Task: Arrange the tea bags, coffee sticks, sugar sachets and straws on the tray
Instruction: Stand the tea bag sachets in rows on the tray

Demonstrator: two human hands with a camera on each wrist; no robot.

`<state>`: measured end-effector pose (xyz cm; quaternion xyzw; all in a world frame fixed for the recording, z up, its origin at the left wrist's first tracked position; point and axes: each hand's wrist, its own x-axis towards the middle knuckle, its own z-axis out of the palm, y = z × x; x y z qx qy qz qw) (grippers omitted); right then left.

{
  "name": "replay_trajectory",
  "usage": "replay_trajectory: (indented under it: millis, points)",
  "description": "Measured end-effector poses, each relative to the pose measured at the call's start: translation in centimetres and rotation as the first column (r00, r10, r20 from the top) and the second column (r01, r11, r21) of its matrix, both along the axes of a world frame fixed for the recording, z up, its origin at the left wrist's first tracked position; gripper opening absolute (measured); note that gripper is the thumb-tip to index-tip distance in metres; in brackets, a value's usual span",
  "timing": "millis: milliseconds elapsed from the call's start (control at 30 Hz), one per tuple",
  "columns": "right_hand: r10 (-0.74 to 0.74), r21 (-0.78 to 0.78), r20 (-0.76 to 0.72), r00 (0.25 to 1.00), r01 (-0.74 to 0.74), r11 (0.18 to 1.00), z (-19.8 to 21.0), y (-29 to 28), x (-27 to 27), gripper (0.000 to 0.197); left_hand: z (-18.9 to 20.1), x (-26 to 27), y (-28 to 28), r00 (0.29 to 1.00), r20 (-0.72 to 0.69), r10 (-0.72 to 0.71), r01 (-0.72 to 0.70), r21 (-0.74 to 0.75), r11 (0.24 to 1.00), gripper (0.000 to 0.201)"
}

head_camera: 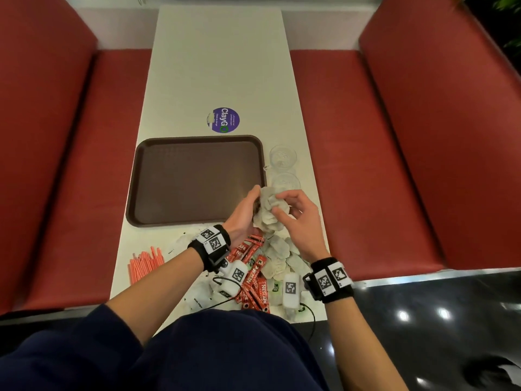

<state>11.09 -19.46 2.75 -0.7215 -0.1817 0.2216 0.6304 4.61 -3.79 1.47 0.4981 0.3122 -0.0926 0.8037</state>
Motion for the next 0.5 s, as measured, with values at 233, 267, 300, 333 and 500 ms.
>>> replay_trajectory:
  millis: [233, 267, 300, 333, 500]
  points:
    - [0.026, -0.222, 0.185, 0.982, 0.016, 0.975, -1.0, 3.8, -2.7, 0.026, -1.1, -1.5, 1.0, 0.991, 0.045, 0.127, -0.124, -0.059, 0.990, 0.082]
    - [0.033, -0.248, 0.216, 0.976, 0.022, 0.968, -1.0, 4.3, -3.0, 0.025, -1.1, -1.8, 1.5, 0.990, 0.057, 0.126, -0.125, -0.024, 0.992, 0.080]
    - [0.046, -0.275, 0.230, 0.972, 0.019, 0.961, -0.8, 4.7, -3.2, 0.025, -1.3, -2.1, 2.0, 0.987, 0.075, 0.145, -0.148, 0.037, 0.988, 0.070]
    - [0.067, -0.293, 0.220, 0.973, 0.001, 0.956, -0.5, 5.2, -3.5, 0.026, -1.3, -2.5, 2.5, 0.981, 0.095, 0.172, -0.181, 0.100, 0.978, 0.053]
    - [0.270, -0.297, 0.152, 0.951, -0.217, 0.930, 0.8, 8.2, -4.7, 0.047, -1.0, -4.3, 6.3, 0.949, 0.129, 0.288, -0.304, 0.123, 0.945, 0.020]
